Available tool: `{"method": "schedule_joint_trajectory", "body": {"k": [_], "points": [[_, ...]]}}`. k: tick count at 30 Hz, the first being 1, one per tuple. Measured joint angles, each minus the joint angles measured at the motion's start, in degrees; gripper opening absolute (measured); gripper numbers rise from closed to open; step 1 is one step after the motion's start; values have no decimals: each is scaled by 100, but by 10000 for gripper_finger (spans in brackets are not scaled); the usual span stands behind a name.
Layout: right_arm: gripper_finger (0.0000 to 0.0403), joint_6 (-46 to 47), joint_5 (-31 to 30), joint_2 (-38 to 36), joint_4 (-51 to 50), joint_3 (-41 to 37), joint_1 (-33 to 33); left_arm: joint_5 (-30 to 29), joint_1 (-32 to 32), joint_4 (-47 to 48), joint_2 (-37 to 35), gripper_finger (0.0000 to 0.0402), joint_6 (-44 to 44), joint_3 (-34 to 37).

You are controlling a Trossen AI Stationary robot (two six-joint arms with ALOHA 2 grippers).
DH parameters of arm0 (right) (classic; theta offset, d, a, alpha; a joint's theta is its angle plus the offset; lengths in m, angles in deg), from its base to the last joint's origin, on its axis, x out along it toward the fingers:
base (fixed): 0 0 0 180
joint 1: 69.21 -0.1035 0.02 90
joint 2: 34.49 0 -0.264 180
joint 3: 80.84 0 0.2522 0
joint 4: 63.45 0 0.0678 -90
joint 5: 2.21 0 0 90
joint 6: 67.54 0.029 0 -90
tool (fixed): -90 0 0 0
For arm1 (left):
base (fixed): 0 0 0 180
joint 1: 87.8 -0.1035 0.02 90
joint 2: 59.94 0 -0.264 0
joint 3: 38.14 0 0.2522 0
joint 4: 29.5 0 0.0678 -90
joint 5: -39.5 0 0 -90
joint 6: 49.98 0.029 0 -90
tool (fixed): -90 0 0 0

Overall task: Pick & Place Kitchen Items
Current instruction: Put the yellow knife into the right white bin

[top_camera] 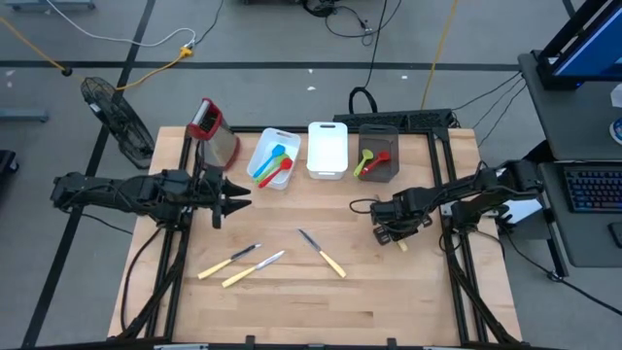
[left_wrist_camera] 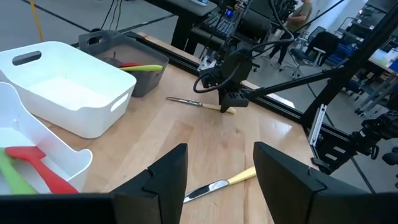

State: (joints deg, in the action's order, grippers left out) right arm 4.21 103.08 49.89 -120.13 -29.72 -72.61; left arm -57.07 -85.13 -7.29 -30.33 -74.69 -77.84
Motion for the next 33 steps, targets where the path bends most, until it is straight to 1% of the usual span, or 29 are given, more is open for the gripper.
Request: {"method": "schedule_joint_trajectory", "body": {"k": [1,10,16,19,23,28,33], "points": [[65,33,4,0,2,-2,0,2,-1,-1,0,186,0,0],[64,85,9,-99,72,75,-2,1,1,-18,0,187,-28,0],[64,109,3,-553,164,167,-9,0,1,-124,0,186,4,-2],[64,110,111,-866,414,210,-21,2,1,-138,0,186,15,-2],[64,129,59,-1159,877,209,-13,2,1,-140,0,186,11,-2],[64,-2,252,-1367,2067,215,-13,2,0,-143,0,186,-9,-2],[64,-191,612,-1376,3966,218,-13,2,1,-142,0,187,-26,-2]]}}
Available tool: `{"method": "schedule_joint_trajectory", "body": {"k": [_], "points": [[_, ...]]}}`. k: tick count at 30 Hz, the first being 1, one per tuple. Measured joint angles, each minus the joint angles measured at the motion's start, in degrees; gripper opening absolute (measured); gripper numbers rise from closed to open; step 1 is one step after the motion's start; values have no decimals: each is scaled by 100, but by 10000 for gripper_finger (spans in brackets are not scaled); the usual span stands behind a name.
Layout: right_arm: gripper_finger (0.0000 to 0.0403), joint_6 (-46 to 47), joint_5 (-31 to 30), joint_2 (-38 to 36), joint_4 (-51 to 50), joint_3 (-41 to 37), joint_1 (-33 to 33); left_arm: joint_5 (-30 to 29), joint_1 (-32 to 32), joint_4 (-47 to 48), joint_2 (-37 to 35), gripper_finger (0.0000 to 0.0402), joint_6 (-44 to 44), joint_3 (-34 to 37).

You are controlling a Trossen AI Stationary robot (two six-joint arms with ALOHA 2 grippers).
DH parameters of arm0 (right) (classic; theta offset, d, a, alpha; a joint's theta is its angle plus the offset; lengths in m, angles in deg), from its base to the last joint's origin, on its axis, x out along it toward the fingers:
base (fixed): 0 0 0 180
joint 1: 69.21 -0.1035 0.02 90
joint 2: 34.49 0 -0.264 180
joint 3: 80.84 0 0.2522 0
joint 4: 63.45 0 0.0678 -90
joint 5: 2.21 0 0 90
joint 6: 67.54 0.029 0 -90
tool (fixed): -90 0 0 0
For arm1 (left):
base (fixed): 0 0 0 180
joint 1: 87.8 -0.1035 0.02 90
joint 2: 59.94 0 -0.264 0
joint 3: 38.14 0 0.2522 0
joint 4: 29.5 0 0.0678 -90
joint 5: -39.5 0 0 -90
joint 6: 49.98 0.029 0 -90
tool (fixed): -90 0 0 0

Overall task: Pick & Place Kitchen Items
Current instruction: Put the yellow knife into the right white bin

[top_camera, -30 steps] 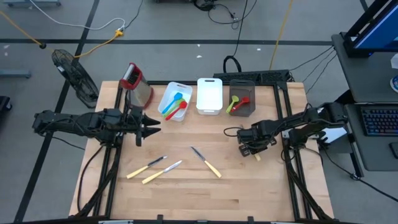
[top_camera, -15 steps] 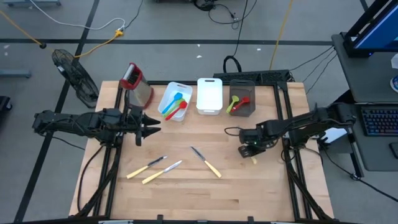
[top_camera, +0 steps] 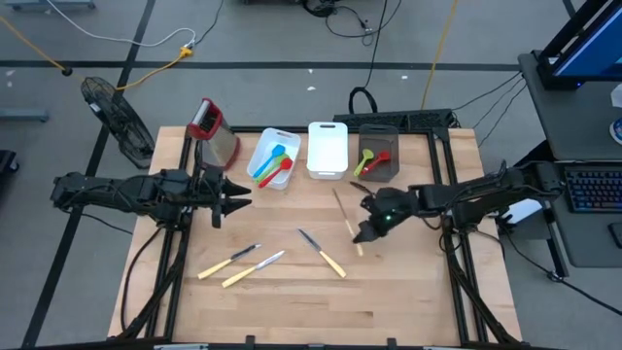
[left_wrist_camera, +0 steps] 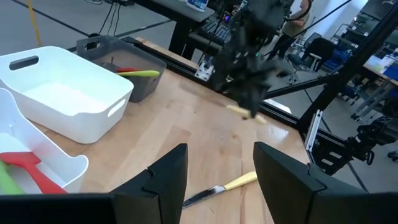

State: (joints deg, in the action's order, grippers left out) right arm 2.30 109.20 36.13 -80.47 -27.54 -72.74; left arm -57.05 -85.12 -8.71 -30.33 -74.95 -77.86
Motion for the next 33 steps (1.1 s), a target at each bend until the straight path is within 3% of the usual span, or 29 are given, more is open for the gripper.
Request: {"method": "schedule_joint_trajectory", "body": {"k": [8,16,25,33], "points": [[64,-198,-7,0,2871,1,4,0,0,2,0,187,-27,0],[64,-589,44,-3,4705,6,4,0,0,39,0,186,-30,0],[64,-779,725,-3,6236,6,4,0,-2,43,0,186,-46,0],[64,-653,712,15,6140,8,4,0,-1,44,0,187,-44,0]]}}
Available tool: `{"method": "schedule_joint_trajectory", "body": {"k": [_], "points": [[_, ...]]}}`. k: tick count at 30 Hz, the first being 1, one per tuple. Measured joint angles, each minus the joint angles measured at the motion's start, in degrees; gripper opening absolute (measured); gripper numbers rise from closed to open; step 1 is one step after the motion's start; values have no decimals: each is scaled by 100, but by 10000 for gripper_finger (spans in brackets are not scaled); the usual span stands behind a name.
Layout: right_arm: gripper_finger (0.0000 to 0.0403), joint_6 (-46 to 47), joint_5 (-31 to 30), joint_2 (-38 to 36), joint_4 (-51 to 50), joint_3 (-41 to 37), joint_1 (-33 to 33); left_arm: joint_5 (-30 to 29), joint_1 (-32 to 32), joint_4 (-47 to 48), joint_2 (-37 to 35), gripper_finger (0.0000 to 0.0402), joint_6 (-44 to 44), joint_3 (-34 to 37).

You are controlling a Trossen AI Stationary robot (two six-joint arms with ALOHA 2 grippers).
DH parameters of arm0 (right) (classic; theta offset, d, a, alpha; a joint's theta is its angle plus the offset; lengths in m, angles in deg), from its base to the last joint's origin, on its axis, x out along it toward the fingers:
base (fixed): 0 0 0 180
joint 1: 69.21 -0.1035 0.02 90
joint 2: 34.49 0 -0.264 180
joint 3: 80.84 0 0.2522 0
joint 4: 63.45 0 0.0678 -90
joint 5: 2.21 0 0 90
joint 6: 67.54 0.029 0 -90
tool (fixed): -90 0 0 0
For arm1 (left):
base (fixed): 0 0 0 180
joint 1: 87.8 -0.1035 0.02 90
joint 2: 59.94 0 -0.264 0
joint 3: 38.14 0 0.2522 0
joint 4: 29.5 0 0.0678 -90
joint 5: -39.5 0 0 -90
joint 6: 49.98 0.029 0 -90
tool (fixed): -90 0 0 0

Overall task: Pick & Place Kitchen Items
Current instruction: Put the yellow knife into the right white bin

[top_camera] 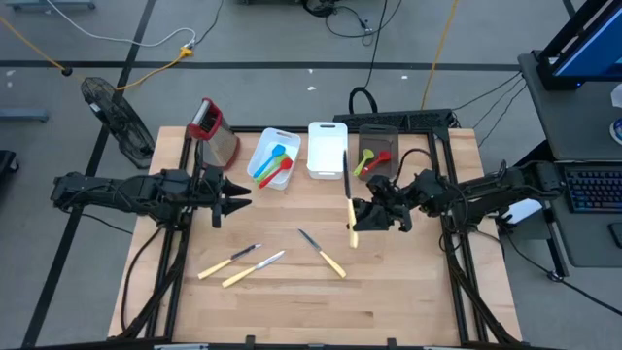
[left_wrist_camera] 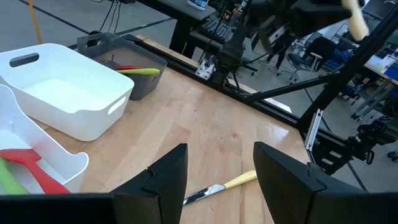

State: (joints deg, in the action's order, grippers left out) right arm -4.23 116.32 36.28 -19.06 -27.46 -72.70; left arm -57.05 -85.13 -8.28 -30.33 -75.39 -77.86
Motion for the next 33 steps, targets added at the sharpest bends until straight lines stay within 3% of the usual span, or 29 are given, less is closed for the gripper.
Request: {"method": "schedule_joint_trajectory", "body": {"k": [11,17,21,28,33], "points": [[64,1013,-1727,9,-1696,2,52,0,1,-2,0,187,-94,-2],[64,2261,-1952,9,-1845,245,336,0,0,-2,0,186,-71,-2],[64,3161,-1676,8,-2460,752,724,0,1,-2,0,186,-49,-2],[64,4255,-391,8,-4506,1775,1875,-4,1,-4,2,186,221,-2],[64,5080,207,78,-4831,1893,2874,-99,-1,-2,0,186,328,-2]]}}
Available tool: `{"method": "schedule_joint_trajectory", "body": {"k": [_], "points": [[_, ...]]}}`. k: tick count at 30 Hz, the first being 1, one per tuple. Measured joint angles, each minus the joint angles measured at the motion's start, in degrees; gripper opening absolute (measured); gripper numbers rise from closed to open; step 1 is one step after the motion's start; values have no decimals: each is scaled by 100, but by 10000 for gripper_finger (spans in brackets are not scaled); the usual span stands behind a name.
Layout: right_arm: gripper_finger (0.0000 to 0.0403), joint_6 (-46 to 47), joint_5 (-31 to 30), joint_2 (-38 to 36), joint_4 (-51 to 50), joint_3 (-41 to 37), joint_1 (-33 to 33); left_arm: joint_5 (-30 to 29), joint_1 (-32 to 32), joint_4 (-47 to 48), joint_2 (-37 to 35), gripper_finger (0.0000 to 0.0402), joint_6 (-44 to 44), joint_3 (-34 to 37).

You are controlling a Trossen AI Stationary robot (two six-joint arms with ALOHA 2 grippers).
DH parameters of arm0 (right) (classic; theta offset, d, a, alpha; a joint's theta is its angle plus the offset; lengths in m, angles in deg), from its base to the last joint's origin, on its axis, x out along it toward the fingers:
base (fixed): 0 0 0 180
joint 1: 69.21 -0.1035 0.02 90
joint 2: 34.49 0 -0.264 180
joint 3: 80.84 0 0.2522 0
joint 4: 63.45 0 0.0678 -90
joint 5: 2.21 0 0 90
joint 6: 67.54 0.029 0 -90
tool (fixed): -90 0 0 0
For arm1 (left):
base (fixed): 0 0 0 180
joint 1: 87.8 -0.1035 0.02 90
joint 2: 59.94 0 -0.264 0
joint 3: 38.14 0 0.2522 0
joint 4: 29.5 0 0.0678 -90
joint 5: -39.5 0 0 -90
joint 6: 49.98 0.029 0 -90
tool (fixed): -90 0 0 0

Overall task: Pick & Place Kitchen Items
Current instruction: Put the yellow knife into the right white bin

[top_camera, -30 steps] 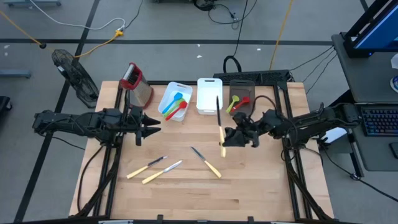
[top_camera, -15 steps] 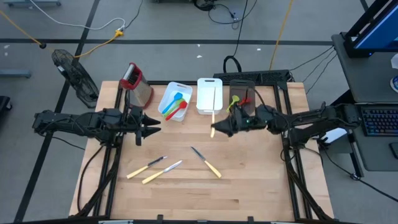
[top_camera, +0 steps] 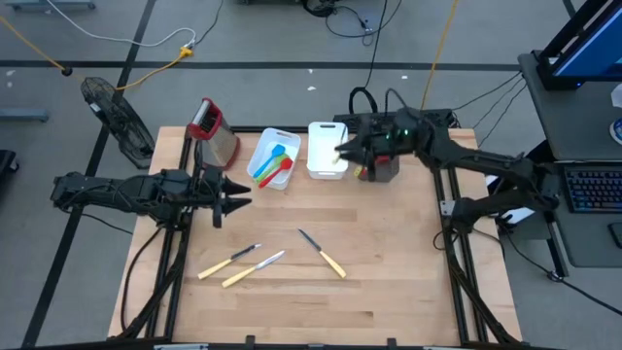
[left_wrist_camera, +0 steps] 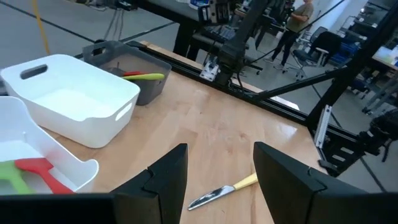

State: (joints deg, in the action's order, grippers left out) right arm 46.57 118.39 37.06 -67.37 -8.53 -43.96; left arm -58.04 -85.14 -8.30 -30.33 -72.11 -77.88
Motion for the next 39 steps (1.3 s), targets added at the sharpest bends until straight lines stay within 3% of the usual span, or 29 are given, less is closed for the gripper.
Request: {"method": "schedule_joint_trajectory", "body": {"k": [6,13,18,39], "points": [[64,533,822,594,138,-2,570,-334,0,-2,0,186,-2,0],[64,1301,1572,1688,1769,2,647,-653,0,-2,0,187,-7,0],[64,1562,1883,2245,2116,2,739,-648,0,-2,0,186,-11,0],[76,1107,1882,3063,2169,2,1359,-635,0,2,0,187,-22,0]]}}
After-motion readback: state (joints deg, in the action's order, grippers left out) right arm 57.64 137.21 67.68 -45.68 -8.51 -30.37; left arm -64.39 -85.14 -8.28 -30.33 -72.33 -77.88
